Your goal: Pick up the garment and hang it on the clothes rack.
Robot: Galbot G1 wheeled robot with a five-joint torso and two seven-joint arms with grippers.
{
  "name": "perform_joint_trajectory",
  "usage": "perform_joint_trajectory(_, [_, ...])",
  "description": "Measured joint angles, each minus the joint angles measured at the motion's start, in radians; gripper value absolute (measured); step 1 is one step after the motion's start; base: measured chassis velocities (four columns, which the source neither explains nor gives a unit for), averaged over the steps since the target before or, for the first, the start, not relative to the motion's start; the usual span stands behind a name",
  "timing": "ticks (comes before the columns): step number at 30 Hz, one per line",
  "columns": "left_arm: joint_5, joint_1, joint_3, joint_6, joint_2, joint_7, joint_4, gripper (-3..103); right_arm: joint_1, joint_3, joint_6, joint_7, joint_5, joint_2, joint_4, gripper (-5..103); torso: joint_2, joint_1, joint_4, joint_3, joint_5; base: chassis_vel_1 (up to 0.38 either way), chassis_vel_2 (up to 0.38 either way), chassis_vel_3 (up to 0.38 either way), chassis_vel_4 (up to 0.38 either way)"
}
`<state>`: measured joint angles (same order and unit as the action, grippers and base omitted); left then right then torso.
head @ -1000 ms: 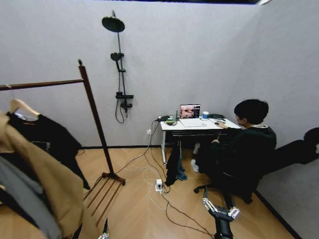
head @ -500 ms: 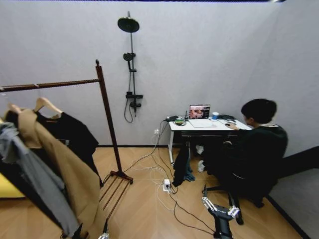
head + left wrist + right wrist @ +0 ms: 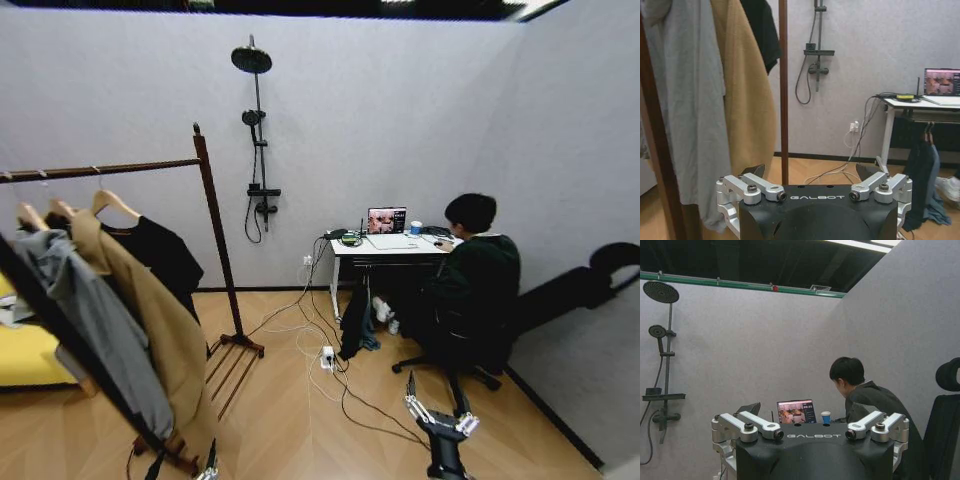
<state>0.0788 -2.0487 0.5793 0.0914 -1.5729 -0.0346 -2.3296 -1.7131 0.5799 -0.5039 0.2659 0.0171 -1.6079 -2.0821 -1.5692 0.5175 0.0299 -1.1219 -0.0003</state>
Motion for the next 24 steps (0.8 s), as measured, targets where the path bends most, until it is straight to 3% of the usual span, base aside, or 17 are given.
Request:
perform_joint_trajectory(14, [0.000, 0.000, 0.000, 0.000, 0.000, 0.000, 0.000, 100, 0.007, 0.001, -0.003, 0.000, -0.005, 0.000, 0.008, 100, 0.001, 0.002, -0.0004, -0.001, 0.0006, -0.060, -0.079, 0.053, 0.075])
perform_joint_trajectory(24, [0.000, 0.000, 0.000, 0.000, 0.000, 0.000, 0.000, 100, 0.023, 0.006, -0.012, 0.000, 0.004, 0.008, 0.016, 100, 0.001, 0.001, -0.0004, 0.000, 0.0002, 0.048, -0.062, -0.039, 0.039])
